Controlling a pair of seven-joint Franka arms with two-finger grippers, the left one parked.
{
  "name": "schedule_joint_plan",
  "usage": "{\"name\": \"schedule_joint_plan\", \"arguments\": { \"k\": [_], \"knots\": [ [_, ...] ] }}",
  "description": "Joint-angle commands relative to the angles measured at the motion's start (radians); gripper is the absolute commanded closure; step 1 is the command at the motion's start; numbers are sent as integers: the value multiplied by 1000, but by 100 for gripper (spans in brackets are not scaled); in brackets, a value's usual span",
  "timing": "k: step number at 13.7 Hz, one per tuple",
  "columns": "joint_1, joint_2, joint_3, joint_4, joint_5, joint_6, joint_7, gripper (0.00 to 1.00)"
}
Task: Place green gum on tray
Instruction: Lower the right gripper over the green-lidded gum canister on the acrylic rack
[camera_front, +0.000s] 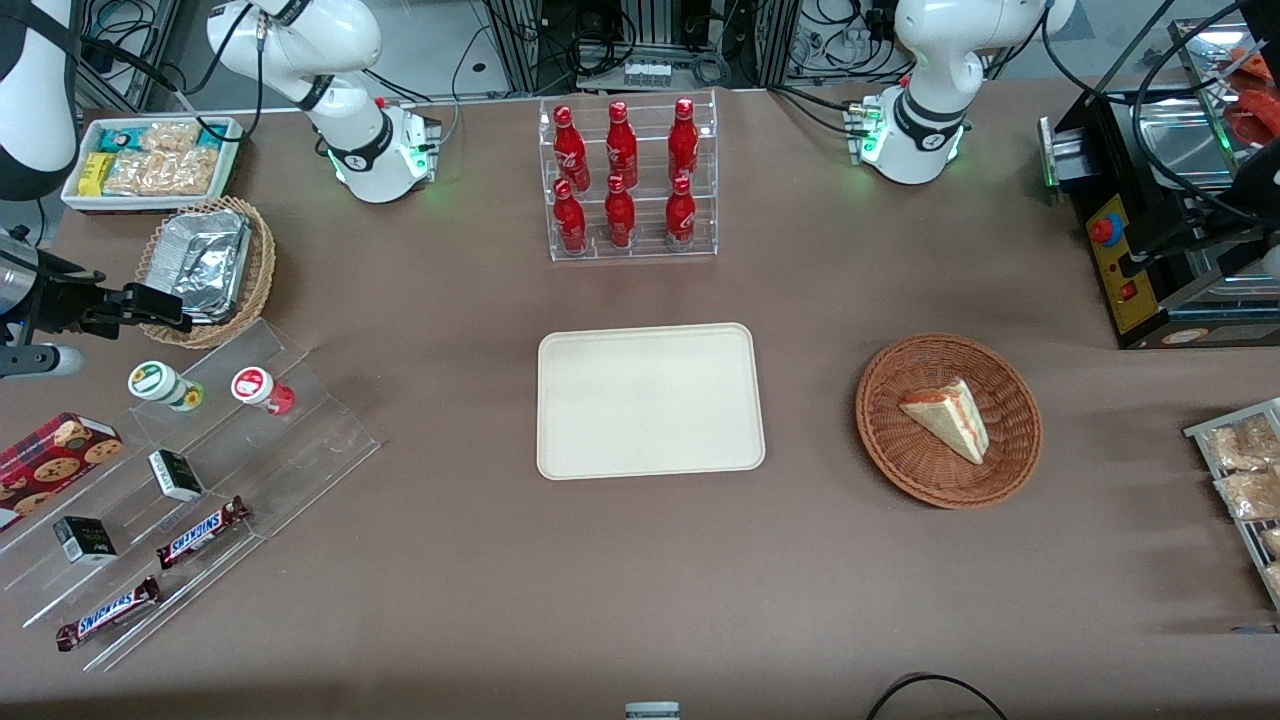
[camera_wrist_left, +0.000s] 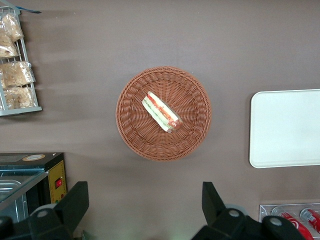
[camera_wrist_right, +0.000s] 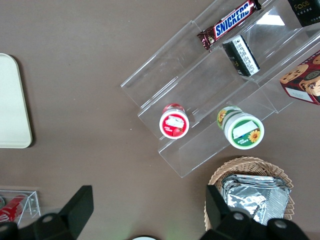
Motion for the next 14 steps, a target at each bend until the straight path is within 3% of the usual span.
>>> {"name": "schedule_joint_plan", "arguments": {
  "k": [1, 6, 11, 14],
  "knots": [
    [4, 14, -4, 28, -18, -5, -6, 0],
    [-2, 4, -5, 6, -18, 6, -66, 0],
    [-28, -31, -19, -93, -25, 118, -312, 0],
    [-76, -32, -24, -149, -57, 190, -556, 0]
  ]
}}
